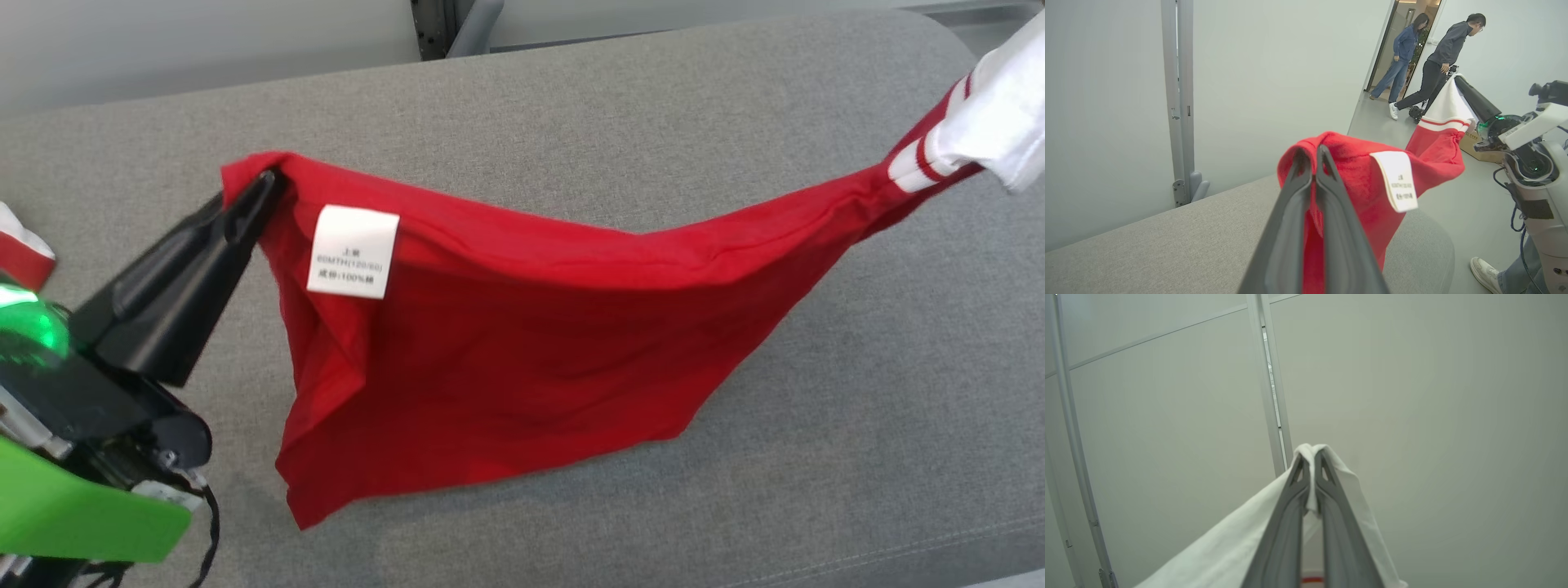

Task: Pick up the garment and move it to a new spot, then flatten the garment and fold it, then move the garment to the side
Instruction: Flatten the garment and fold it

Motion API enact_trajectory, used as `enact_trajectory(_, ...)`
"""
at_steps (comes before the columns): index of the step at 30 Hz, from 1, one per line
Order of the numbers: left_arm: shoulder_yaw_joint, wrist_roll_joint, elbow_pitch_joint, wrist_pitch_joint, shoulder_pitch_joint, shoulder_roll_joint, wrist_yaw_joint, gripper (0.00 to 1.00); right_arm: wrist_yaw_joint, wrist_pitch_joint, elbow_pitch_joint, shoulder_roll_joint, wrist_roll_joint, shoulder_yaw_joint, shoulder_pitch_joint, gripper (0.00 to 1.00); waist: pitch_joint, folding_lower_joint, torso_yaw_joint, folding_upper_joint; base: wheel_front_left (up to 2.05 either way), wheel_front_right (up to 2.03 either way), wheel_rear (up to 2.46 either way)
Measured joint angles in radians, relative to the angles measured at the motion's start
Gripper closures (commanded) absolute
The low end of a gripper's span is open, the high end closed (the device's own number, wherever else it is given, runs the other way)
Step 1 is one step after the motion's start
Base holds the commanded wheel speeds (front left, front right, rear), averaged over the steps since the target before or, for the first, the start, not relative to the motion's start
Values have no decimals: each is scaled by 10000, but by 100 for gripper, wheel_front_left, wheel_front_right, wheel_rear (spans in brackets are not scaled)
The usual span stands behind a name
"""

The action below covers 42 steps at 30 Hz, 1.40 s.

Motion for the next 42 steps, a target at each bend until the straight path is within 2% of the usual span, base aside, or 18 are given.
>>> enact_trajectory(4, 54, -211, 265, 715, -1544, 493, 10, 100, 0, 652, -194, -100, 0, -198, -892, 100, 523, 0, -77, 0, 0, 0, 0)
enact_trajectory(8, -291, -286, 1375, 1430, -3409, 769, -77, 100, -2, 1235, 554, -140, -213, -42, -2415, 100, 1184, 0, -104, 0, 0, 0, 0)
enact_trajectory(10, -573, -238, 2165, 1753, -4496, 800, -144, 100, -4, 1425, 1256, -12, -272, 96, -3485, 100, 1553, 0, -98, 0, 0, 0, 0)
enact_trajectory(12, -890, -59, 3103, 2023, -5626, 803, -232, 100, -4, 1524, 2023, -100, -813, 330, -4648, 100, 1938, 0, -81, 0, 0, 0, 0)
enact_trajectory(14, -1156, 370, 4251, 2113, -6874, 748, -336, 100, -6, 1555, 2945, 92, -1126, 579, -5916, 100, 2337, 0, -50, 0, 0, 0, 0)
enact_trajectory(20, -1778, 1751, 8115, 1492, -10189, 305, -606, 100, -4, 738, 6055, 731, -2974, 1162, -9470, 100, 3527, 1, 98, 0, 0, 0, 0)
enact_trajectory(21, -1778, 1751, 8115, 1492, -10189, 305, -606, 100, -4, 738, 6055, 731, -2974, 1162, -9470, 100, 3527, 1, 98, 0, 0, 0, 0)
enact_trajectory(23, -1973, 2255, 9277, 991, -11071, 144, -717, 100, -4, 226, 7041, 1053, -3572, 1026, -10444, 100, 3882, 2, 161, 0, 0, 0, 0)
enact_trajectory(24, -2173, 2754, 10251, 270, -11916, 19, -848, 100, 0, -222, 7858, 1181, -4128, 1064, -11334, 100, 4200, 2, 232, 0, 0, 0, 0)
enact_trajectory(27, -2441, 3503, 11444, -1068, -13020, -163, -955, 100, 2, -1003, 8916, 1365, -4794, 867, -12485, 100, 4607, 2, 352, 0, 0, 0, 0)
enact_trajectory(33, -2943, 4291, 13123, -4362, -14585, -623, -1083, 100, 2, -2945, 10448, 1467, -5348, 456, -14180, 100, 5167, 2, 572, 0, 0, 0, 0)
enact_trajectory(37, -4013, 4314, 13986, -5461, -14632, -685, -1091, 100, 0, -3356, 11480, 1538, -5271, 683, -14040, 100, 5332, 3, 607, 0, 0, 0, 0)
enact_trajectory(42, -5614, 3578, 14387, -6303, -13109, -280, -1104, 100, 0, -3910, 12170, 1400, -4433, 1515, -12137, 100, 5123, 2, 556, 0, 0, 0, 0)
